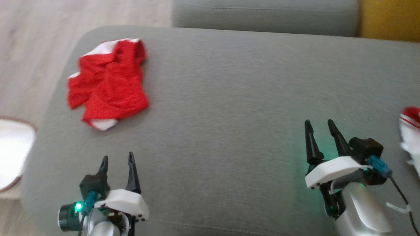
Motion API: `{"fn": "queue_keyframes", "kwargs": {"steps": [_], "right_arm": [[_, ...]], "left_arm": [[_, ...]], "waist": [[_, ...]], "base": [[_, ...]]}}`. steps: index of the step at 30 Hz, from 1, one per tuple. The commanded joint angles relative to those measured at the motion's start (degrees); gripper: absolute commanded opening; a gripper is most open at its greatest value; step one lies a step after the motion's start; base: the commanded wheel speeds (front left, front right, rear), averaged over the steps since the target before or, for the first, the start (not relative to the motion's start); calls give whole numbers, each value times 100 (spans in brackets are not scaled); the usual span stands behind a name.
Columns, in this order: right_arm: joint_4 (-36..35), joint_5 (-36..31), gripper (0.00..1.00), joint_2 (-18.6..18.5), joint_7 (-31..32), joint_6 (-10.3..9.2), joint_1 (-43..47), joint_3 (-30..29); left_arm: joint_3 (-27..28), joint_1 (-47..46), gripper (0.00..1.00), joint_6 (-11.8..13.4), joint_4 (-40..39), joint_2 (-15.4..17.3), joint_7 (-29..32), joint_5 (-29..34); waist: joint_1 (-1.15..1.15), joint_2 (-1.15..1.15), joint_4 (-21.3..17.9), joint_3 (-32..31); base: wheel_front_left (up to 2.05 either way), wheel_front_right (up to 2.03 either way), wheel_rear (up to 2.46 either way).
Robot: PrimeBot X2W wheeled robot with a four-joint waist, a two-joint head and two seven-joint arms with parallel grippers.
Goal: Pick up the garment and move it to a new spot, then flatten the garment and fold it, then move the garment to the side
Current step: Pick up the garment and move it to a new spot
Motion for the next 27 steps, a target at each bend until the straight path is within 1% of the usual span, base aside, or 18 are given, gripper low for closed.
{"fn": "queue_keyframes", "kwargs": {"steps": [1, 3, 4, 9, 14, 17, 20, 23, 27], "right_arm": [[-190, 62, 100, 30, -37, 37, -143, 216], [-186, 83, 100, 30, -37, 37, -122, 280], [-186, 83, 100, 30, -37, 37, -122, 280], [-158, 163, 100, 30, -37, 37, -88, 516], [-154, 280, 100, 30, -37, 37, -97, 800], [-148, 307, 100, 30, -37, 37, -134, 902], [-152, 308, 100, 30, -37, 37, -175, 965], [-157, 157, 100, 30, -37, 37, -267, 1079], [-207, 87, 100, 30, -37, 37, -443, 1145]], "left_arm": [[273, -148, 100, 41, -186, 44, -71, -18], [348, -104, 100, 23, -181, 44, -71, -14], [348, -104, 100, 23, -181, 44, -71, -14], [582, 29, 100, 26, -217, 44, -71, -1], [780, 179, 100, 7, -241, 44, -71, -6], [795, 210, 100, -6, -257, 44, -71, -25], [816, 185, 100, 11, -285, 44, -71, -81], [923, 104, 100, -45, -237, 44, -71, -219], [1065, -222, 100, -201, -72, 44, -71, -308]], "waist": [[0, 0, 515, -10], [0, 0, 806, -9], [0, 0, 806, -9], [0, 0, 1388, -30], [0, 0, 1708, -36], [0, 0, 1768, -10], [0, 0, 1740, 50], [0, 0, 1592, 183], [0, 0, 1373, 456]], "base": [[0, 0, 0], [0, 0, 0], [0, 0, 0], [0, 0, 0], [0, 0, 0], [0, 0, 0], [0, 0, 0], [0, 0, 0], [0, 0, 0]]}}
